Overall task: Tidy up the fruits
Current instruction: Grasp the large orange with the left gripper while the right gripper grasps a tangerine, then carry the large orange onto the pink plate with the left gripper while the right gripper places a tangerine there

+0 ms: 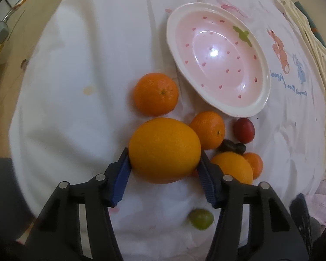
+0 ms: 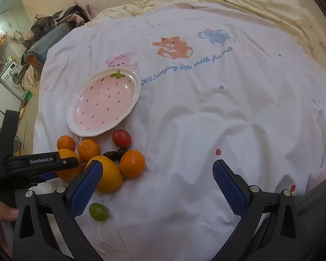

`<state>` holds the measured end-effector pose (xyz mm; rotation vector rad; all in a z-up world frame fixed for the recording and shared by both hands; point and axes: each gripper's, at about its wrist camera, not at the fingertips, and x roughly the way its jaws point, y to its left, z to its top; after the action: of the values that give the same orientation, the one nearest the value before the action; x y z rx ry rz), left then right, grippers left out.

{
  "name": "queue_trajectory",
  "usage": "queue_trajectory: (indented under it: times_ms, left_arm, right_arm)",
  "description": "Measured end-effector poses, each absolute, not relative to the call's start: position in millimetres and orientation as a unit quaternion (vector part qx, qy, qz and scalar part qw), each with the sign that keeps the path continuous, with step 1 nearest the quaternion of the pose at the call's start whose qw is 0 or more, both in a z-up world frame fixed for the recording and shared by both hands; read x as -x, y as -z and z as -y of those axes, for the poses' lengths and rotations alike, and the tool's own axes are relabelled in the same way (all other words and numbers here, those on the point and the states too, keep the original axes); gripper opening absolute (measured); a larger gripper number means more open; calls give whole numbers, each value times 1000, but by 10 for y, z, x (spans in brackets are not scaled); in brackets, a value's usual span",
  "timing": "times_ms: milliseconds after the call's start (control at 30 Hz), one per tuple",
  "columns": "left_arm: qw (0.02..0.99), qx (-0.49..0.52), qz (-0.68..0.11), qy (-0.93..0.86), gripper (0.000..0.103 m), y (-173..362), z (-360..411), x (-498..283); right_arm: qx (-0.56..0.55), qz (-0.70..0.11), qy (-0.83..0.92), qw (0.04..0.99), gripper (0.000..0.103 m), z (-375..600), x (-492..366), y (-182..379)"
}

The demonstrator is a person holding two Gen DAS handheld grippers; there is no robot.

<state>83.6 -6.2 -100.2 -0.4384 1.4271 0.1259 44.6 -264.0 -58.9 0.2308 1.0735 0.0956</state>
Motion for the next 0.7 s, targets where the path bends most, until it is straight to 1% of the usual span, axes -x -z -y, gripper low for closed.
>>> queue_trajectory:
  times_ms: [133, 300, 367, 433, 567, 600, 633, 700]
  left_arm:
    - [742, 187, -643, -28, 54, 728, 57, -795]
    - [768, 133, -626, 0, 54, 401, 30, -722]
    - [775, 122, -620, 4, 54, 344, -26, -696]
    - [784, 112, -611, -3, 54, 304, -92, -667]
    - [786, 135, -603, -14, 54, 373, -252, -615]
    - [785, 141, -603, -19, 54, 410, -273, -623]
    - [783, 144, -604, -21, 54, 444, -280, -628]
    - [780, 152, -606, -24, 54, 476, -316, -633]
  right_arm:
    - [-133, -536, -57, 832, 103, 2663, -472, 713]
    - [-129, -564, -105, 809, 103, 2421, -525, 787]
    - [-128, -575, -128, 798, 99, 2273, -558, 826]
    - [-149, -593, -150, 777, 91, 2151, -597, 913]
    - [-203, -614, -144, 749, 90, 2029, -647, 1120]
    - [-217, -619, -143, 741, 88, 2007, -660, 1172]
    - [-231, -623, -141, 734, 84, 1989, -674, 1220]
    - [-248, -625, -133, 728, 81, 1967, -692, 1275]
